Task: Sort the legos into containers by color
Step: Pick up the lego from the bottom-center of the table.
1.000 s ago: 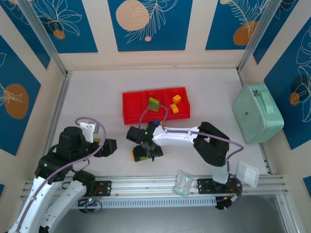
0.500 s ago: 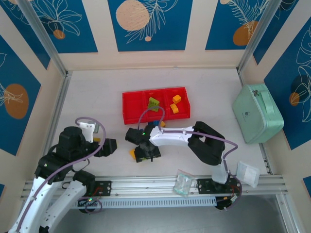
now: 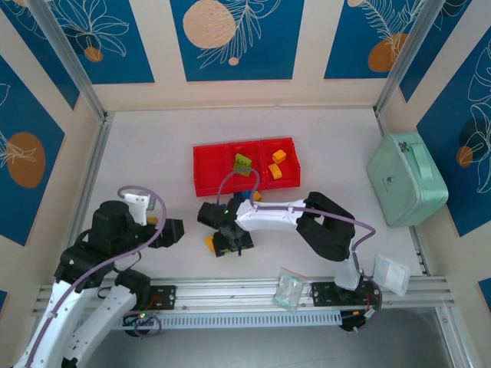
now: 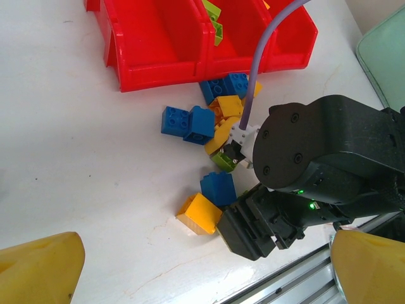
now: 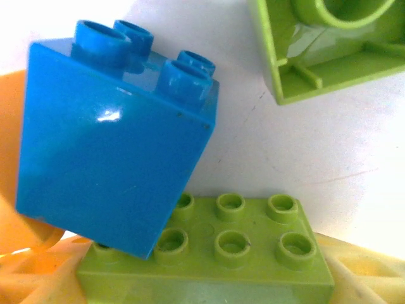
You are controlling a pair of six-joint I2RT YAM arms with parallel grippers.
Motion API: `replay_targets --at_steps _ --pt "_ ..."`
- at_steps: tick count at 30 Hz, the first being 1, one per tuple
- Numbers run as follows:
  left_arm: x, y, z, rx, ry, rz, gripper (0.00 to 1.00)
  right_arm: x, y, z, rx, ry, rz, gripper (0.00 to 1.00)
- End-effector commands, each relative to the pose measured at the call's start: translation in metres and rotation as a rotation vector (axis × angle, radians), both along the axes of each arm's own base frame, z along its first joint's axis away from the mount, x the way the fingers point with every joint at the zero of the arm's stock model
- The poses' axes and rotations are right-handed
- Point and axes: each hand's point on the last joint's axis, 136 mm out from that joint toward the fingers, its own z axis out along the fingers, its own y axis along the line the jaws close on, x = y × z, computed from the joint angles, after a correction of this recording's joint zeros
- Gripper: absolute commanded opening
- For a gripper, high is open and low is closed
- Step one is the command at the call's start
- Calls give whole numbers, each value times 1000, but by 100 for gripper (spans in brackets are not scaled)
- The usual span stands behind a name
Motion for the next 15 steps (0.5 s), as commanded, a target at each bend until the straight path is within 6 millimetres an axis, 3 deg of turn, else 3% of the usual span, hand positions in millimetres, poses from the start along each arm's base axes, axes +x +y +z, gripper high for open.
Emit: replay_targets --at_steps 1,8,15 --pt "2 1 -2 0 -7 12 99 8 -15 -10 -83 -33 28 68" --pt "4 3 -3 10 -4 30 99 14 -19 1 -74 -71 53 59" --pt "5 5 -3 17 -6 39 99 28 -37 20 -76 -125 51 56"
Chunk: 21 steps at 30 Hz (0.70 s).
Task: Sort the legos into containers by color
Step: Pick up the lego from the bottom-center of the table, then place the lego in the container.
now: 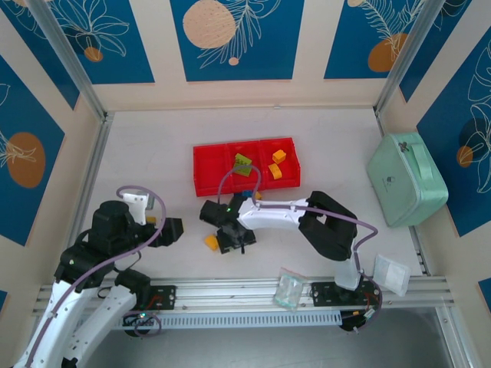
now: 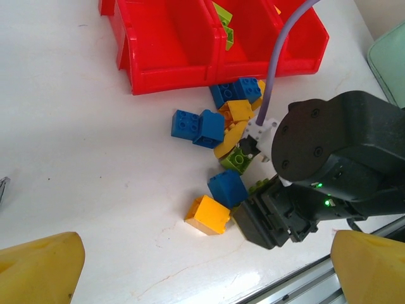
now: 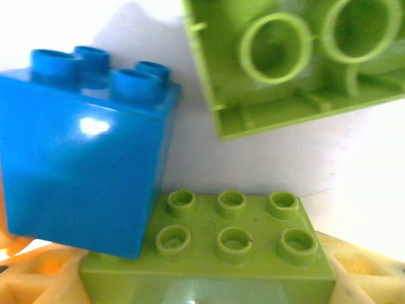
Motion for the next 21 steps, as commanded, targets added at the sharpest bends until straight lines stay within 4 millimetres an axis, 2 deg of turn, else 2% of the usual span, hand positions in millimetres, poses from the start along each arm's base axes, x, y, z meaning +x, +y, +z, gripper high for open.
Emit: replay_targets --at_steps 1,4,7,11,14,17,21 --pt "2 0 -2 2 -3 7 99 12 -21 22 -21 -58 1 56" --pt "2 0 -2 0 -4 8 99 26 -27 42 24 -99 -17 55" --pt "4 1 -3 3 -8 14 99 49 -26 60 92 -143 -33 55" --pt "4 -1 -2 0 -14 9 99 96 -24 83 148 -214 -58 54" --pt "4 -2 -2 -5 -17 1 99 133 -25 98 193 -257 -115 47" --pt "2 -4 0 -16 -23 -14 99 163 -25 101 242 -290 -166 46" --pt "1 -5 2 -26 -39 -23 99 195 -28 92 280 -275 -222 45"
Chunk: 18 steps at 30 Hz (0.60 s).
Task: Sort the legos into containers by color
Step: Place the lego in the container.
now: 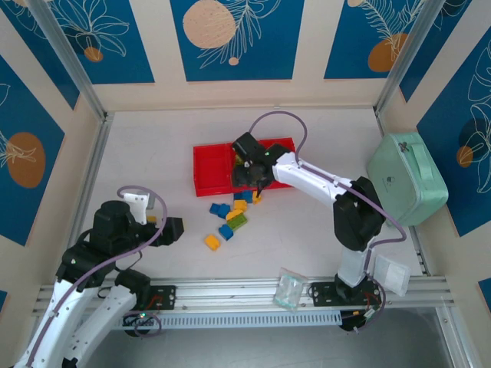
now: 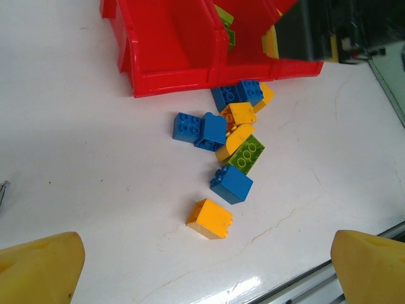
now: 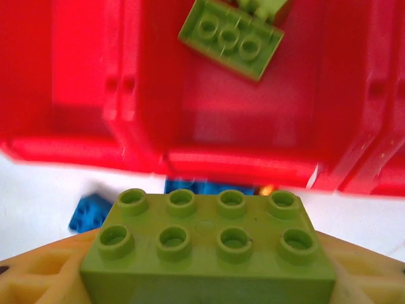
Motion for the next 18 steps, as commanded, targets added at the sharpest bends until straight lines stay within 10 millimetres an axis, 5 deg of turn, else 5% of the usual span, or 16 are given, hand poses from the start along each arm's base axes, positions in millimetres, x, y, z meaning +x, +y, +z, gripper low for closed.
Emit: replay_targets --at_steps 1,10,18 --pt "-2 -5 4 -27 -29 -30 99 24 5 -14 32 19 -1 46" --pt "-2 -7 4 -28 -28 -36 99 53 15 -34 55 49 -22 46" --pt "-2 -6 5 -28 -32 -31 99 55 15 -37 62 60 -52 66"
